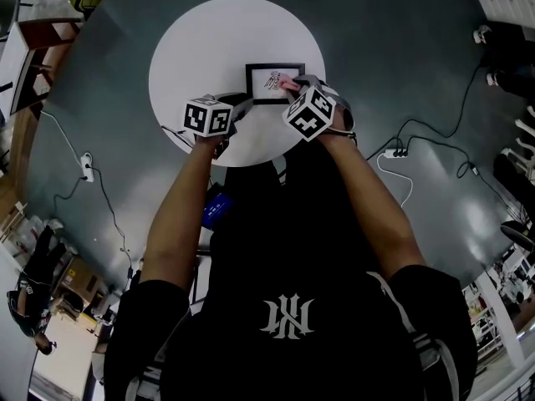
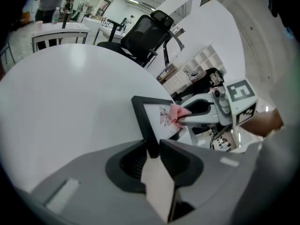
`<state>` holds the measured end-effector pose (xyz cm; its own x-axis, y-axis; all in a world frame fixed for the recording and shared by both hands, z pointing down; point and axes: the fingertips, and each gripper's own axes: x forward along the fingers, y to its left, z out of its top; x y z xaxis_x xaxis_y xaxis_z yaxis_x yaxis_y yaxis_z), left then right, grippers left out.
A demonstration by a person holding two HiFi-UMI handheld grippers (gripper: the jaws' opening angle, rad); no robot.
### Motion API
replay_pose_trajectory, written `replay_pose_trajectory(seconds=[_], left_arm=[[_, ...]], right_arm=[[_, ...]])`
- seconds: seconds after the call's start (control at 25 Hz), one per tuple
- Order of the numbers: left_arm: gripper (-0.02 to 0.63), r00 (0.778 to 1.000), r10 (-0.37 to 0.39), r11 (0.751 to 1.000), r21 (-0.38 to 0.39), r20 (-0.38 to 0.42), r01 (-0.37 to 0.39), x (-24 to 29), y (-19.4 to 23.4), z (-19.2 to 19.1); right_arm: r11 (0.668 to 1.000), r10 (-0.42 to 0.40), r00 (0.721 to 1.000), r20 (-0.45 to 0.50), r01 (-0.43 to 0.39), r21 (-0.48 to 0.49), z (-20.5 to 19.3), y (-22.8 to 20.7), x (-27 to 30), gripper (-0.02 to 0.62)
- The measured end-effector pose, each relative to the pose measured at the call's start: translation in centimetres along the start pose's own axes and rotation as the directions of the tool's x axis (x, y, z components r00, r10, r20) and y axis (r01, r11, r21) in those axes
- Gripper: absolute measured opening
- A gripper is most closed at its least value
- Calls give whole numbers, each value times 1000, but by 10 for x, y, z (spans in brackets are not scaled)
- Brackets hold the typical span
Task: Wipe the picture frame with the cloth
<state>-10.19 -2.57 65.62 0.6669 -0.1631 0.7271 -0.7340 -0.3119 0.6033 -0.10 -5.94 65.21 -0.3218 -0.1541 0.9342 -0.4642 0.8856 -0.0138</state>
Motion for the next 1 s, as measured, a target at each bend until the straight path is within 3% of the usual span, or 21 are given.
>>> replay_pose_trajectory(seconds=[0.56, 0.68, 0.76, 0.88, 1.0], left_arm=[[87, 1000, -2, 1000, -10, 21, 2, -1, 2, 1], [86, 1000, -1, 1000, -22, 27, 1, 1, 2, 2], [84, 1000, 0, 1000, -28, 28, 1, 2, 1, 2], [86, 1000, 6, 1000, -18, 17, -5, 2, 0, 2], [84, 1000, 10, 1000, 5, -10, -10, -1, -2, 0]], right_arm=[[999, -37, 999, 1, 37, 2, -16, -12, -15, 84], [995, -90, 996, -29, 89, -46, -21, -22, -19, 84], [993, -113, 993, -41, 112, -28, -24, -29, -23, 84], [996, -82, 997, 17, 81, 45, -11, -23, -31, 84], [999, -11, 994, 112, 5, 53, 19, -1, -33, 84]])
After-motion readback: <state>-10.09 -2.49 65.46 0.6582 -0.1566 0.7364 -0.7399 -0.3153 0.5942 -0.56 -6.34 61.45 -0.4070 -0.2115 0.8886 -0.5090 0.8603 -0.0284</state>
